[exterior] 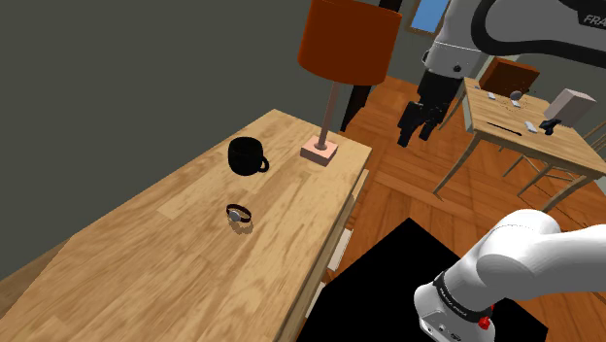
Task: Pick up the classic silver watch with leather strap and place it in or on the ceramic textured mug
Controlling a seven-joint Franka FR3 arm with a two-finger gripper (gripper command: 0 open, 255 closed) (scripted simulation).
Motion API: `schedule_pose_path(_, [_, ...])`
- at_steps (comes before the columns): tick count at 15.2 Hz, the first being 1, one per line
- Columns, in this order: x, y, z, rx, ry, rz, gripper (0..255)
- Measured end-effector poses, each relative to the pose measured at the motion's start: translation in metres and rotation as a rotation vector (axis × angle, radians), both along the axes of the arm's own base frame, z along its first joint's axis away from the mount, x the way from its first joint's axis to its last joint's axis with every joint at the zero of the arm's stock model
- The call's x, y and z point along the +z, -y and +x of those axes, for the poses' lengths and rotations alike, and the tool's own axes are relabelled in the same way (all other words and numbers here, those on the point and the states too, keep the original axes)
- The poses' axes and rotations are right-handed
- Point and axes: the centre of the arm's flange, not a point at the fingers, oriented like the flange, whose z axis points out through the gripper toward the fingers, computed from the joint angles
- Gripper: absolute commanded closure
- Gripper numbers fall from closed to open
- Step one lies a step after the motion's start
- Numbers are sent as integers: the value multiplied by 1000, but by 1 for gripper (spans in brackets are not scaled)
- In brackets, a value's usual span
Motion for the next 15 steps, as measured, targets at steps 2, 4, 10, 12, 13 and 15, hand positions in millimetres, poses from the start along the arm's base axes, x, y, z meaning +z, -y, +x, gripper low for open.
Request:
schedule_pose_path(2, [-2,-5,3,4,2,-2,0])
schedule_pose_path(4, [-10,-22,12,15,9,-8,0])
schedule_pose_path(10, [-43,-82,47,59,35,-29,0])
schedule_pose_path(12, [-54,-105,60,74,44,-36,0])
schedule_pose_path(13, [-59,-115,68,81,49,-40,0])
schedule_pose_path(15, [-69,-138,79,96,58,-47,0])
